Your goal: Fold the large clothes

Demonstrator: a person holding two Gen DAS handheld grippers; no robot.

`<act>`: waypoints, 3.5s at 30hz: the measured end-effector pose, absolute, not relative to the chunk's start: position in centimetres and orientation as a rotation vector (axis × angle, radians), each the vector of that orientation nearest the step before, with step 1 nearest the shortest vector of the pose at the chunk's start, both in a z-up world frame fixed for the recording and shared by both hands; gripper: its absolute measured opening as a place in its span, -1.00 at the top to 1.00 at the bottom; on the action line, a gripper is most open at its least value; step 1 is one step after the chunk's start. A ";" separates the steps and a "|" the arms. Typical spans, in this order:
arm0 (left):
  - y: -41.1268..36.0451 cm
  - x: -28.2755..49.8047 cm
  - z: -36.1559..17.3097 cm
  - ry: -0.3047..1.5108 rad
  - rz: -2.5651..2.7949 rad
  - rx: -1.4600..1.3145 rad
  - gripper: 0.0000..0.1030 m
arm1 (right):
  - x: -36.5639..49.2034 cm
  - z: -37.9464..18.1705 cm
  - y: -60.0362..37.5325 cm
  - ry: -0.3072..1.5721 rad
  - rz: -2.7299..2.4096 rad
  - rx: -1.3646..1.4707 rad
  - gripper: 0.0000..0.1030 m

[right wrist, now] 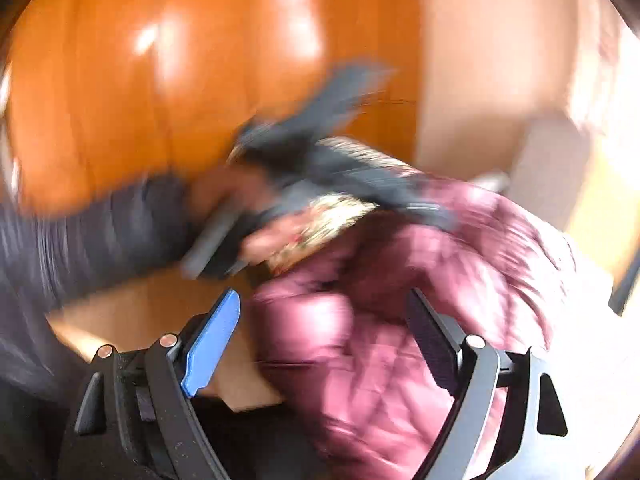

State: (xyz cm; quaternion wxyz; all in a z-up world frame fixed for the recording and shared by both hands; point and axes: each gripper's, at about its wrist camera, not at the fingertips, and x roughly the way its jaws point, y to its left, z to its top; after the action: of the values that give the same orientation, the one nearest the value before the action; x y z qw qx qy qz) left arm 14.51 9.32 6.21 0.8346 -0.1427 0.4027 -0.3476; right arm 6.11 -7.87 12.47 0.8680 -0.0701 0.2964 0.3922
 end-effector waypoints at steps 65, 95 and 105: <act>15.4 4.4 -2.5 0.879 -0.092 -0.317 -0.82 | 17.8 -2.1 -25.6 1.003 0.640 0.592 -0.97; 11.5 8.9 -0.3 0.710 -0.831 -0.672 -0.32 | 18.9 -2.6 -22.9 0.985 0.835 0.683 -0.61; 1.6 19.9 5.5 0.597 -1.067 -0.629 -0.32 | 21.7 5.3 -29.4 0.772 0.686 0.593 -0.58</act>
State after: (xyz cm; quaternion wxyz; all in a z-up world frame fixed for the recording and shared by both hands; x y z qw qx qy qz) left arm 19.90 1.55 5.46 0.7728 -0.2902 0.2757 -0.4926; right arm 21.69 -29.39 5.27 0.8278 0.2795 0.3636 0.3230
